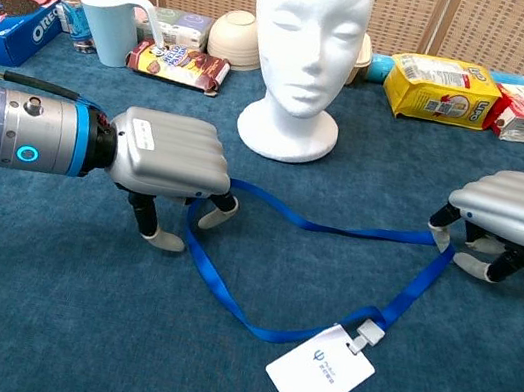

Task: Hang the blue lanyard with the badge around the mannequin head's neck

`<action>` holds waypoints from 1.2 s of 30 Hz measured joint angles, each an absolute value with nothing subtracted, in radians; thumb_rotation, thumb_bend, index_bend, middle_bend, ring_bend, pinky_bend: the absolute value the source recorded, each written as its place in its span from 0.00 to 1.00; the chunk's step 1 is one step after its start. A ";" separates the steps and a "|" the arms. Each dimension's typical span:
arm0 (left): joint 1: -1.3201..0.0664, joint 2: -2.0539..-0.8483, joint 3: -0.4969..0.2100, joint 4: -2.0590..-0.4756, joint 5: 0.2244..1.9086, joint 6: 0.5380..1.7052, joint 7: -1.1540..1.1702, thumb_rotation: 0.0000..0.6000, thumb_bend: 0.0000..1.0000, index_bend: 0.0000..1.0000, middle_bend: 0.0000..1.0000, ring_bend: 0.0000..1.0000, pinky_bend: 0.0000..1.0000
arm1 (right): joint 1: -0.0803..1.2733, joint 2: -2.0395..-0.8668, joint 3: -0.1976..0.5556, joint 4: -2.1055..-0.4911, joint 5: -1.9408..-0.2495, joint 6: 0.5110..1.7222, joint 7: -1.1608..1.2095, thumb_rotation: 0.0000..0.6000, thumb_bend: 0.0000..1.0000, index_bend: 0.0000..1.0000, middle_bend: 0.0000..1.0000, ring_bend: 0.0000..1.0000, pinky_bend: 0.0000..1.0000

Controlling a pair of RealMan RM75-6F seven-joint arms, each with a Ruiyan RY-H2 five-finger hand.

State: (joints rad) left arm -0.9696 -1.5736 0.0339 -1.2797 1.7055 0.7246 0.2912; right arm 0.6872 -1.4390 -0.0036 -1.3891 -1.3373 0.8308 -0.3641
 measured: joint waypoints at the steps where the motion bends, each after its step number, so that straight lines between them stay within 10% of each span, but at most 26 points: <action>1: -0.969 -1.573 0.035 -1.281 1.702 0.725 0.291 0.79 0.29 0.46 1.00 1.00 1.00 | 0.687 -1.440 -0.004 -1.388 -1.339 0.832 -0.363 1.00 0.58 0.61 1.00 1.00 1.00; 36: -0.956 -1.582 0.048 -1.284 1.634 0.751 0.313 0.78 0.38 0.64 1.00 1.00 1.00 | 0.675 -1.440 0.006 -1.391 -1.358 0.853 -0.325 1.00 0.58 0.67 1.00 1.00 1.00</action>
State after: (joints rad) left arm -0.9563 -1.5816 0.0476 -1.2836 1.6342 0.7509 0.3130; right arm 0.6753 -1.4404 0.0059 -1.3909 -1.3576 0.8528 -0.3247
